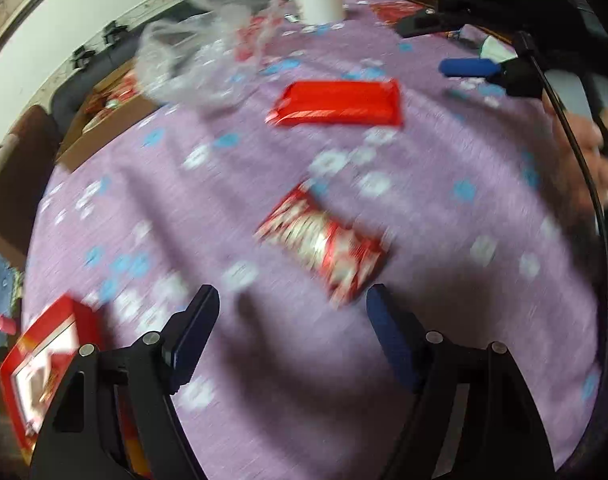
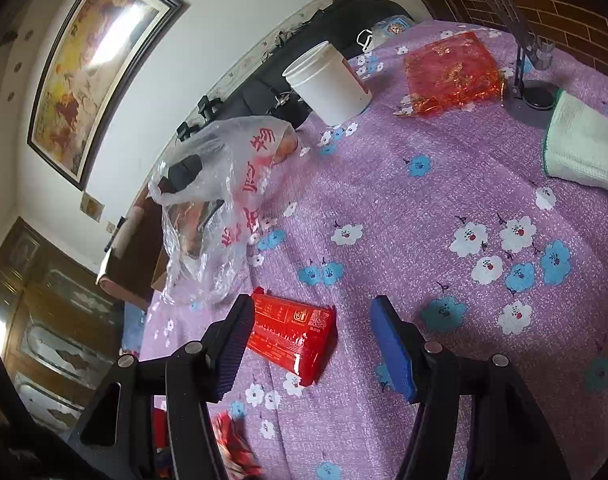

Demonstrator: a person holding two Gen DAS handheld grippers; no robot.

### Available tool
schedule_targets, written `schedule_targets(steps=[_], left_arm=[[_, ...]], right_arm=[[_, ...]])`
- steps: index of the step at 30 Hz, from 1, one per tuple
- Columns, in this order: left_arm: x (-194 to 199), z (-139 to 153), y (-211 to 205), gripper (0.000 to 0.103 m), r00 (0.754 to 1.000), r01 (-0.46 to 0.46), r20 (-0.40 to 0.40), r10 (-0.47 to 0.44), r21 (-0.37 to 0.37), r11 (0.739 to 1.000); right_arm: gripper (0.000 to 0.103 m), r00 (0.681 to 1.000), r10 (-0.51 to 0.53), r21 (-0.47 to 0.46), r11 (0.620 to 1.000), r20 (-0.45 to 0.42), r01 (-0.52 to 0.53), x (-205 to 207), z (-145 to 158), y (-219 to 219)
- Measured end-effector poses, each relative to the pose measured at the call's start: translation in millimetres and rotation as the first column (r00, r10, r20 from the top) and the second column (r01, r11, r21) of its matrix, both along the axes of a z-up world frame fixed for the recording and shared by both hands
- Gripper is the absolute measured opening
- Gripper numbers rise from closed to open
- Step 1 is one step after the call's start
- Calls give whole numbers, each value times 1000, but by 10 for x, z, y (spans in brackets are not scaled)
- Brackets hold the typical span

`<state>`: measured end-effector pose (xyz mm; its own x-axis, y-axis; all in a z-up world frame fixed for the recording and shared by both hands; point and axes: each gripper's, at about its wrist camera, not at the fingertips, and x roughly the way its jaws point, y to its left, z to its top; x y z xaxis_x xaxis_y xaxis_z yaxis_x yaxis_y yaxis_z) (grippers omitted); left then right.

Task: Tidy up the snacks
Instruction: 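Move the left gripper to a red-white packet while the right approaches another long red bar, then grasp the red-white packet with the left gripper while the right grasps the long red bar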

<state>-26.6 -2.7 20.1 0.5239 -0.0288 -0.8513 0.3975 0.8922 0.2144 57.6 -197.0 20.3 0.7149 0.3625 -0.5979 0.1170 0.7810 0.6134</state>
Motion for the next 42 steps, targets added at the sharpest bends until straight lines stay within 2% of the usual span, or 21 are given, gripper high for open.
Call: schedule_targets(steps=[2, 4, 5, 7, 9, 11, 14, 16, 17, 22, 23, 24, 25, 26, 27, 31, 35, 36, 37, 40, 42], left_arm=[[-54, 31, 177, 76, 998, -61, 27, 60, 24, 998], [-74, 129, 333, 77, 990, -133, 41, 135, -40, 990], [-46, 176, 373, 77, 986, -163, 28, 166, -97, 982], [50, 262, 414, 77, 970, -243, -39, 240, -233, 942], [125, 260, 395, 77, 948, -319, -106, 301, -299, 899], [232, 210, 304, 77, 930, -366, -150, 335, -308, 878], [360, 88, 81, 77, 904, -424, -168, 392, -253, 870], [437, -16, -36, 77, 900, -428, -197, 388, -237, 872], [471, -78, -102, 81, 897, -434, -197, 396, -214, 875], [481, -153, -230, 81, 940, -341, -95, 329, -188, 921], [469, -145, -209, 75, 947, -320, -86, 308, -192, 928], [461, -127, -178, 61, 951, -307, -83, 296, -193, 932], [453, -110, -133, 54, 957, -288, -81, 277, -194, 938], [452, -100, -95, 40, 960, -277, -82, 266, -191, 942], [441, -87, -37, 31, 963, -268, -85, 256, -189, 945], [347, -60, 172, 30, 975, -216, -89, 203, -177, 960], [250, -40, 302, 29, 978, -195, -116, 175, -189, 963], [184, -33, 334, 29, 979, -189, -118, 169, -193, 963], [128, -32, 353, 29, 980, -181, -119, 160, -197, 964], [1, -21, 363, 30, 983, -163, -122, 140, -213, 963], [-81, -19, 351, 30, 985, -151, -119, 127, -219, 964]], right_arm=[[63, 1000, 6, -23, 1000, -6, -6, 12, -12, 42], [63, 1000, 10, -46, 999, -11, -10, 24, -23, 83], [63, 1000, 13, -59, 998, -13, -14, 32, -29, 110], [63, 1000, 16, -93, 995, -14, -17, 45, -37, 163], [63, 1000, 16, -101, 995, -15, -17, 50, -38, 172], [63, 1000, 18, -98, 995, -14, -19, 47, -45, 160], [63, 1000, 15, -83, 996, -15, -16, 48, -49, 125], [63, 1000, 19, -77, 997, -15, -20, 50, -45, 122], [63, 1000, 25, -76, 997, -13, -26, 51, -37, 129], [63, 999, 34, -69, 997, -2, -34, 28, -8, 138], [63, 999, 34, -67, 997, -2, -34, 29, -8, 132], [63, 999, 34, -66, 997, -2, -34, 29, -8, 130], [63, 999, 34, -67, 997, -4, -34, 29, -10, 134], [63, 999, 34, -70, 997, -5, -35, 27, -13, 137], [63, 999, 36, -76, 996, -7, -37, 28, -15, 144], [63, 999, 47, -100, 994, -13, -48, 26, -21, 165], [63, 997, 73, -102, 992, -37, -77, 33, -44, 193], [63, 992, 110, -140, 983, -61, -117, 55, -28, 261], [64, 992, 110, -140, 983, -61, -117, 55, -28, 261], [72, 979, 189, -256, 945, -73, -202, 116, 65, 405], [73, 956, 277, -331, 897, -97, -293, 190, 111, 532]])
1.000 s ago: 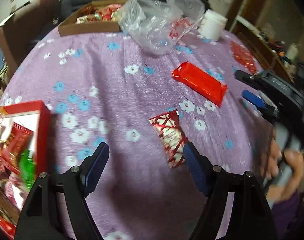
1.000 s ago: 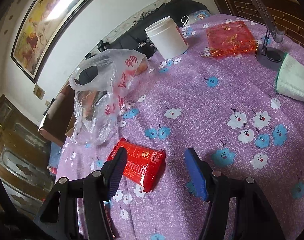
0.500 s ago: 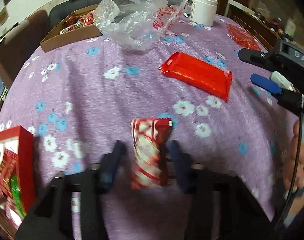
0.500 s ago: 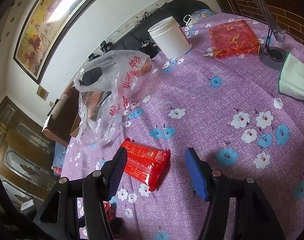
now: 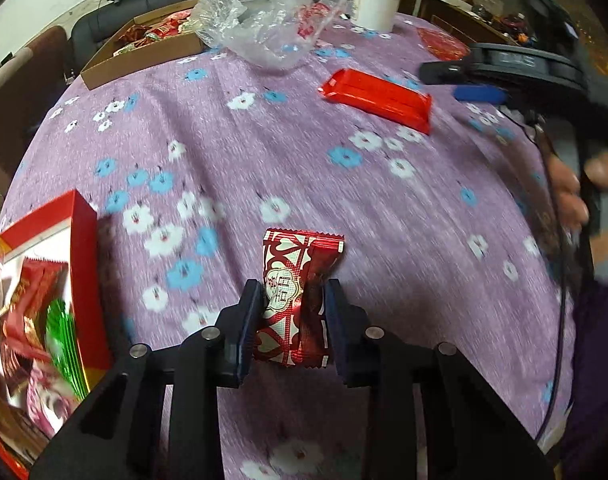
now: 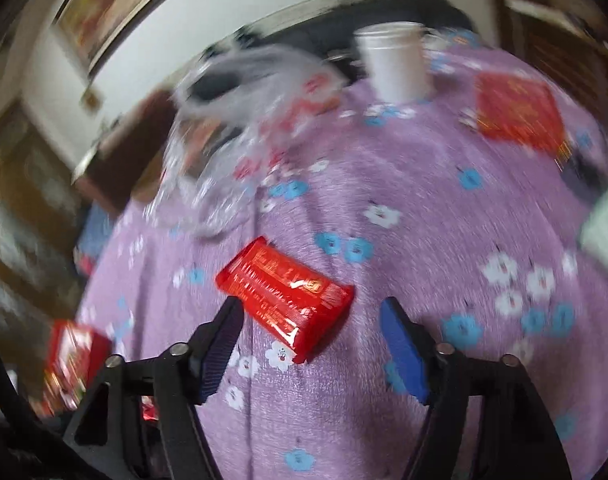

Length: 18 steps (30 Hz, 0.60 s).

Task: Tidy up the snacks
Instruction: 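Grasp the red-white packet with the left gripper while the right grasps the long red bar, then carry the red-white packet and the long red bar over the tray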

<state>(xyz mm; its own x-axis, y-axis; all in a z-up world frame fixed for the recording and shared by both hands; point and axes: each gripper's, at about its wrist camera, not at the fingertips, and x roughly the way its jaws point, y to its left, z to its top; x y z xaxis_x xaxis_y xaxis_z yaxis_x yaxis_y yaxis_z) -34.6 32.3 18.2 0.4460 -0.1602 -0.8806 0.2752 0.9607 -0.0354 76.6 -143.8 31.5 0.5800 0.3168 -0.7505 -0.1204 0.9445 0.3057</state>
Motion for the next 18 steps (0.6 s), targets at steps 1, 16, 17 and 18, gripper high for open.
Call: schedule_targets(steps=[1, 16, 17, 18], left_arm=[[-27, 2, -16, 30, 1000, 6, 4, -6, 3, 1000], [-53, -4, -62, 30, 1000, -3, 24, 3, 5, 1000], [-51, -3, -56, 30, 1000, -4, 25, 4, 1, 1000], [-50, -2, -47, 30, 1000, -6, 27, 6, -4, 1000]], right_arm=[[73, 999, 37, -34, 999, -3, -37, 25, 13, 62], [81, 945, 312, -274, 905, -94, -326, 524, -345, 752], [74, 951, 296, -270, 912, -92, -310, 514, -360, 752], [63, 960, 270, -279, 918, -77, -281, 498, -361, 747]])
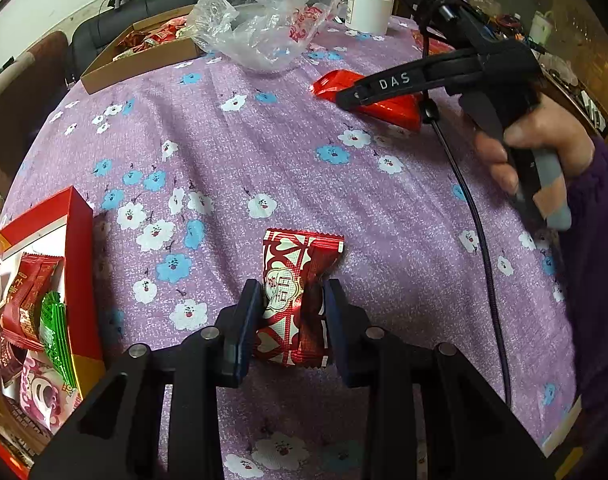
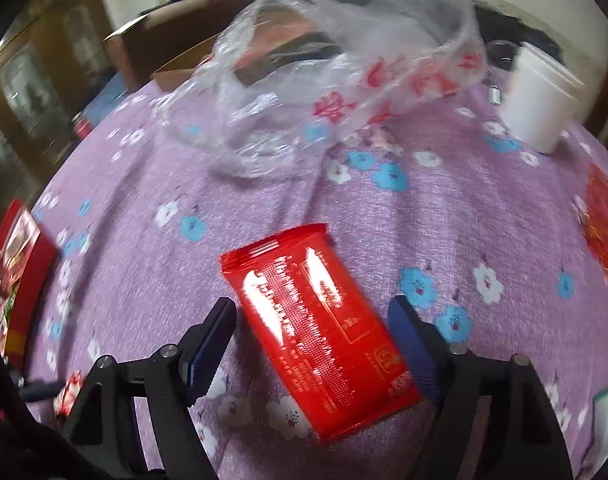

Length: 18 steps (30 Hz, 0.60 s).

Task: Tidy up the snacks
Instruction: 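Carry the red-white packet and the long red bar over the tray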

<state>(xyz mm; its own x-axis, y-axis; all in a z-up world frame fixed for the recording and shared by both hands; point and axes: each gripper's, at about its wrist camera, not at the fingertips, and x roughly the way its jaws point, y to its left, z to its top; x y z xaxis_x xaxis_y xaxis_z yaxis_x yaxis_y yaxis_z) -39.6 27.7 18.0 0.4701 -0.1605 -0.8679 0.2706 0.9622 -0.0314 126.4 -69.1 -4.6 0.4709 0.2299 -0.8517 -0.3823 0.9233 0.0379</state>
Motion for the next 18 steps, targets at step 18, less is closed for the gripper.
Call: schedule_targets(steps=[18], left_arm=[[-243, -22, -21, 30, 996, -16, 92, 12, 43, 999]], right_arm=[[50, 985, -161, -2, 987, -54, 161, -1303, 46, 65]])
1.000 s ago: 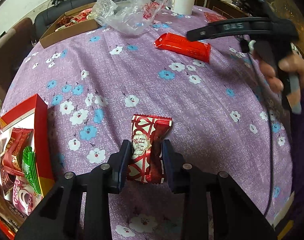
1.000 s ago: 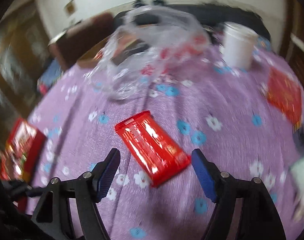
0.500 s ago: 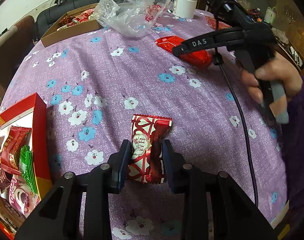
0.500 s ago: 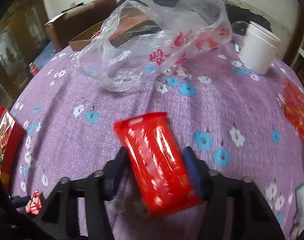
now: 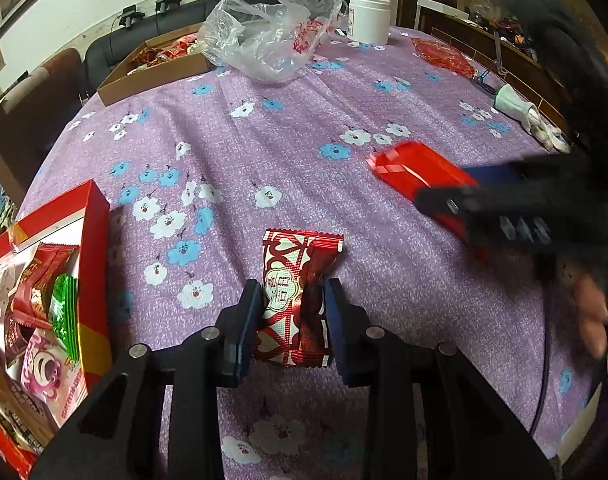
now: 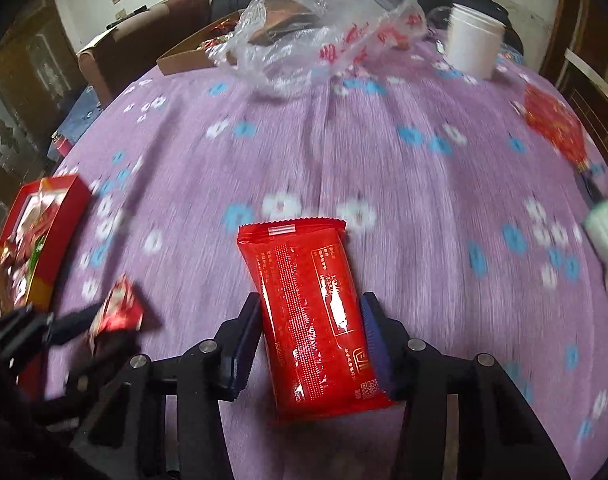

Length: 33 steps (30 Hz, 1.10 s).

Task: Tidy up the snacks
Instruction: 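Carry the red-white packet and the long red bar over the tray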

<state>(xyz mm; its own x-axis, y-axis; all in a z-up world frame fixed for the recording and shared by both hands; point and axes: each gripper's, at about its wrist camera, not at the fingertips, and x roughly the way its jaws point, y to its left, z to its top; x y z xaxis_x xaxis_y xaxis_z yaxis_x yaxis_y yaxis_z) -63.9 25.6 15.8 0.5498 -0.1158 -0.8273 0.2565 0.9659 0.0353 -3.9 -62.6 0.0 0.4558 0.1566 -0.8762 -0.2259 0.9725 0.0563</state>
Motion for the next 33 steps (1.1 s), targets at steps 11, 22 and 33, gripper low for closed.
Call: schedule_targets(steps=[11, 22, 33], left_arm=[[-161, -19, 24, 30, 999, -8, 43, 8, 9, 1000], [-295, -18, 63, 30, 999, -13, 46, 13, -1, 1000], [-463, 14, 137, 30, 999, -3, 32, 4, -46, 999]], right_arm=[[51, 997, -68, -3, 998, 41, 68, -731, -14, -6], [51, 995, -73, -25, 997, 68, 75, -943, -32, 64], [48, 995, -79, 34, 996, 59, 77, -1047, -5, 114]])
